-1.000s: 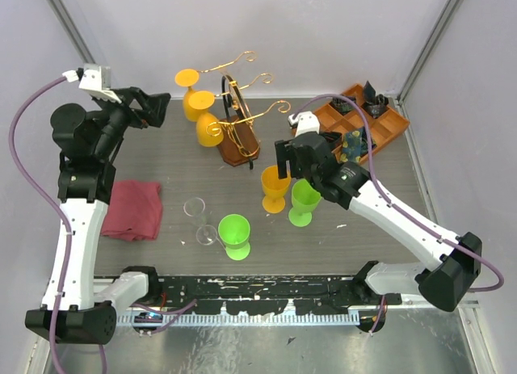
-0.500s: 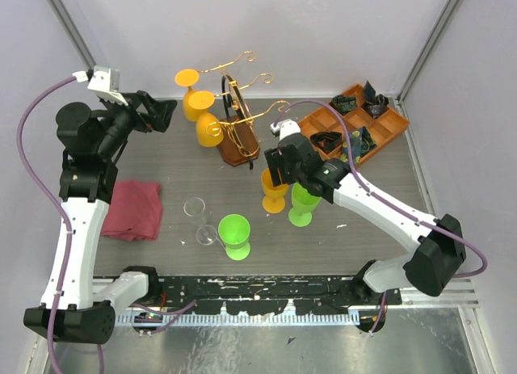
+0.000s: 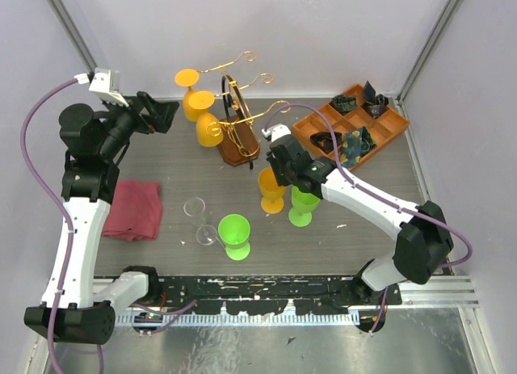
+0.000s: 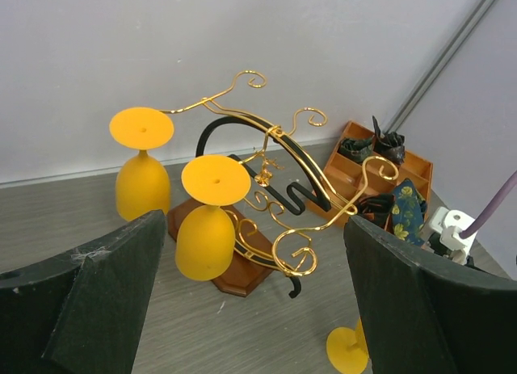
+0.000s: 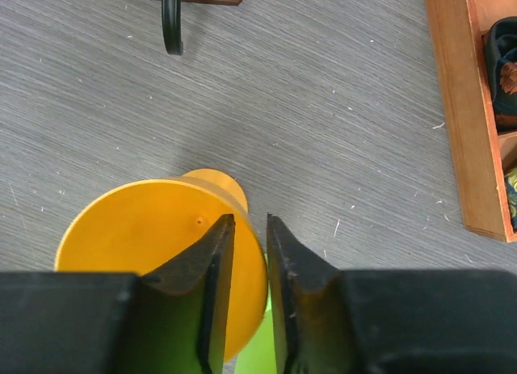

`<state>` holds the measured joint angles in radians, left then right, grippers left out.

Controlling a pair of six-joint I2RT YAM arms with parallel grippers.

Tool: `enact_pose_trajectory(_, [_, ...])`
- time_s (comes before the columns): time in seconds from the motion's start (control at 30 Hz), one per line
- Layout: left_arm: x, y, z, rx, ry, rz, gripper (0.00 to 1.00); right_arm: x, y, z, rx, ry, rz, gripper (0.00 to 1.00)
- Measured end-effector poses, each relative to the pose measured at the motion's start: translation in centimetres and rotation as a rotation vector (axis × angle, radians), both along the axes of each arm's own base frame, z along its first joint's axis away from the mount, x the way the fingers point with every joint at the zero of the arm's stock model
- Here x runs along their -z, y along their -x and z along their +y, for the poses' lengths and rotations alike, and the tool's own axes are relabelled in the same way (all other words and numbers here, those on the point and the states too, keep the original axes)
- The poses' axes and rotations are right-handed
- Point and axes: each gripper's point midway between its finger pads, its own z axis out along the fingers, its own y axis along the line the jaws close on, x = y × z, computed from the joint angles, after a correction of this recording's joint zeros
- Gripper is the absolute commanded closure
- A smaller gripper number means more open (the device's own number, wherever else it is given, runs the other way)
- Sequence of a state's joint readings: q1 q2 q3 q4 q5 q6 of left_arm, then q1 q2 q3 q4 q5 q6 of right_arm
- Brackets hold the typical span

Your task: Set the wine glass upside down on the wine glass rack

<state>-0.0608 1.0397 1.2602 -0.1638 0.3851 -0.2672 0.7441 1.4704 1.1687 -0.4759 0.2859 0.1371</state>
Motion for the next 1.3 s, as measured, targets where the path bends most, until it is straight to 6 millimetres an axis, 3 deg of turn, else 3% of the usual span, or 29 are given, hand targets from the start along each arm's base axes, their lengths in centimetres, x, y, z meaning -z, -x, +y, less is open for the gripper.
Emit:
enact_pose_trajectory(0.13, [0.1,-0.1,-0.1,0.005,0.012,0.009,0.02,-0.1,-0.1,-0.1,-0.001,0.007,-0.006,0.99])
enact_pose_trajectory(0.3, [0.3,-0.4,-0.4,0.018,0.035,0.023,0.02,-0.6,-0.4,-0.3,-0.002,0.026,-0.021,0.99])
enact_pose_trajectory(0.47, [0.5,-1.2,-0.4,0.007,0.079,0.052,0.02,-3.0,-0.9,0.0,-0.019,0.017,-0.057,0.99])
enact_pose_trajectory(0.63, [-0.6,-2.1,0.1,-0.047,0.157,0.077,0.02,-8.5,-0.6,0.2,-0.063,-0.044,-0.147,0.99])
enact_pose_trajectory(1.0, [-3.0,-2.7,1.7,-0.179,0.551,0.140,0.02,-27.6,2.9,0.3,-0.251,-0.352,-0.542,0.99])
enact_pose_trajectory(1.17, [-2.5,-2.2,2.5,-0.227,0.830,0.205,0.02,-32.0,4.5,0.8,-0.334,-0.474,-0.701,0.99])
enact_pose_trajectory(1.3, [-1.0,-1.9,3.2,-0.272,1.055,0.279,0.01,-33.2,4.3,0.7,-0.343,-0.506,-0.857,0.99])
